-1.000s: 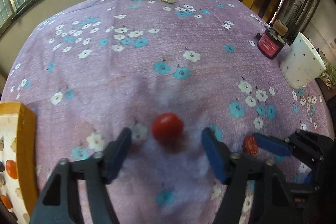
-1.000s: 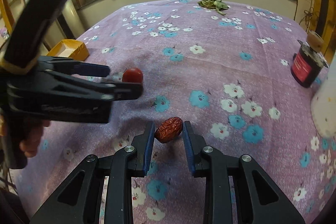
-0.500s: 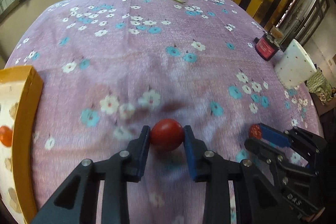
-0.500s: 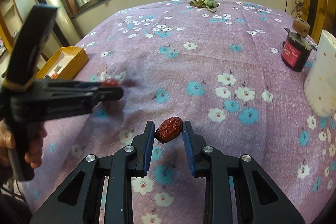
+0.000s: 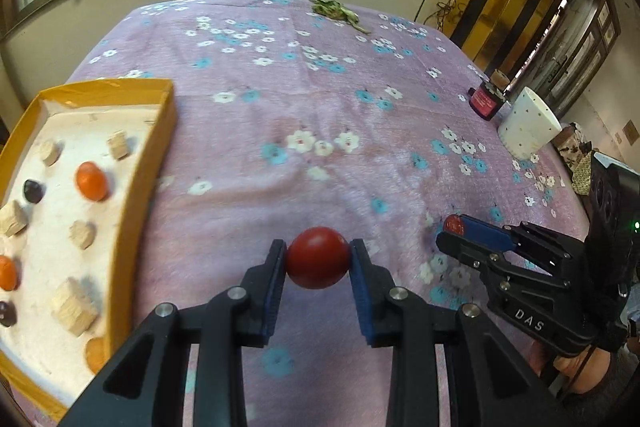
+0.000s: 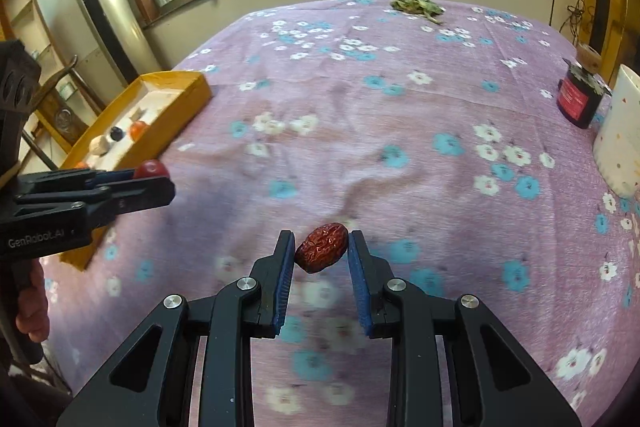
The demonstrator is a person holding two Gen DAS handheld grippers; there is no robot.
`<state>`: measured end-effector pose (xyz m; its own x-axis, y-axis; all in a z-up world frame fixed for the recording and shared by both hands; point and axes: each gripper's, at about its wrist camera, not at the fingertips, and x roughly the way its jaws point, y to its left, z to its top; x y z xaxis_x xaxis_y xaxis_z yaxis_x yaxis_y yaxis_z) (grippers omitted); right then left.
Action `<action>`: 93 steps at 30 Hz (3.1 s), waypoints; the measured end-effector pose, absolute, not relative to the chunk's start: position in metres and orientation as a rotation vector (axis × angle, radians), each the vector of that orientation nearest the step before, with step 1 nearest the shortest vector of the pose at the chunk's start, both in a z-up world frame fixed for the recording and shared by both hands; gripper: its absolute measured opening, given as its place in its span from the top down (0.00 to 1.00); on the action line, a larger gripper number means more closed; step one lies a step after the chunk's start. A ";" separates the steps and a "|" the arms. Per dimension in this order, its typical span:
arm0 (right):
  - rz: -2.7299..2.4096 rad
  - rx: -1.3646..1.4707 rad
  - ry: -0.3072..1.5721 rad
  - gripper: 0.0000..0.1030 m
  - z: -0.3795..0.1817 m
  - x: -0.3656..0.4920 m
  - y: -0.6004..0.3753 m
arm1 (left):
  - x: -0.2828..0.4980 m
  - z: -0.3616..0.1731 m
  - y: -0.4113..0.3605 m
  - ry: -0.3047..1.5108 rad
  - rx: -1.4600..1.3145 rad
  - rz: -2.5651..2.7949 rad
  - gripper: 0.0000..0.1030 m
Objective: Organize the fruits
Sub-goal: 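Carry the tomato and date over the tray and release both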
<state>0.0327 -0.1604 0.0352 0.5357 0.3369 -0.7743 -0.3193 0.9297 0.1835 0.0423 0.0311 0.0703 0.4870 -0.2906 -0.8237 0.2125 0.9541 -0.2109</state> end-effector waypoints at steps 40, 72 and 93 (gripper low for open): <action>0.790 -0.220 0.872 0.75 0.071 0.024 0.069 | -0.019 0.064 0.239 0.970 -0.325 0.032 0.67; 0.573 -0.181 0.990 0.75 0.029 0.089 0.108 | 0.086 0.030 0.262 1.094 -0.243 -0.111 0.67; 0.564 -0.349 1.027 0.75 0.021 0.111 0.122 | 0.118 0.026 0.253 1.097 -0.183 -0.124 0.67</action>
